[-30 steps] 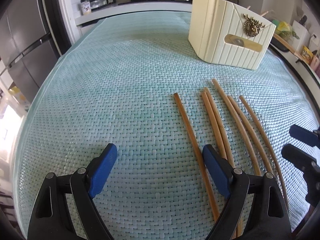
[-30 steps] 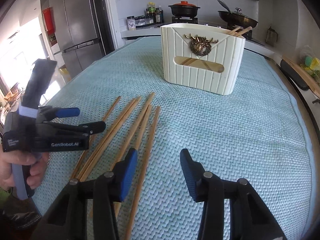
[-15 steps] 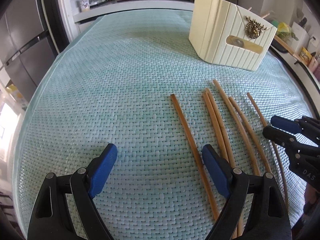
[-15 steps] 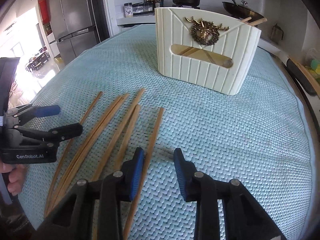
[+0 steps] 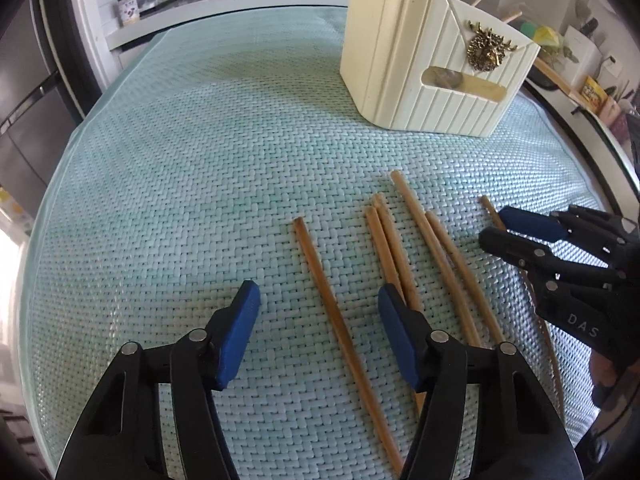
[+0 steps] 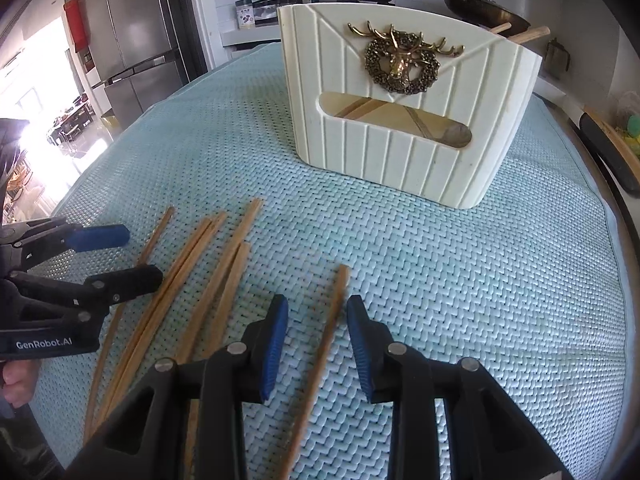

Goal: Organize utensils
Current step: 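Lower the left tool onto a wooden chopstick while the right tool closes on another, then lift the chopstick with the left tool while the right tool carries its chopstick over the holder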

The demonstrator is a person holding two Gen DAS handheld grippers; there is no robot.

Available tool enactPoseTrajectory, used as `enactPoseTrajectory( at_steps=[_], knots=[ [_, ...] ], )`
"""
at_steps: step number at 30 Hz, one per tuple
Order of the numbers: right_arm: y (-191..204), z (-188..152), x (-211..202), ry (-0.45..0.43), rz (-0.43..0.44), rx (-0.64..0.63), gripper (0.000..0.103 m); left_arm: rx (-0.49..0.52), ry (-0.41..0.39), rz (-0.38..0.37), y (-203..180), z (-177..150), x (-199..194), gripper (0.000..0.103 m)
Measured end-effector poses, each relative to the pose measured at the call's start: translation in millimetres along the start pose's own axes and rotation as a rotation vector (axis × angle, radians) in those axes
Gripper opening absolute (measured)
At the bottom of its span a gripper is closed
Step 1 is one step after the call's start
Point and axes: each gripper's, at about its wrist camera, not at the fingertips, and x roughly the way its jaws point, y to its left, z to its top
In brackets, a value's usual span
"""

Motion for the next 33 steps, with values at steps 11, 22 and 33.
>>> enactPoseTrajectory(
  at_steps=[11, 22, 33],
  knots=[
    [3, 8, 6, 0.003, 0.007, 0.015, 0.006, -0.067, 0.003, -0.055, 16, 8, 3, 0.009],
    [-27, 15, -44, -0.115, 0.104, 0.102, 0.006, -0.117, -0.112, -0.091, 19, 3, -41, 0.004],
    [-28, 27, -159, -0.342, 0.175, 0.093, 0.006, -0.072, -0.365, -0.14, 11, 4, -161, 0.004]
  ],
)
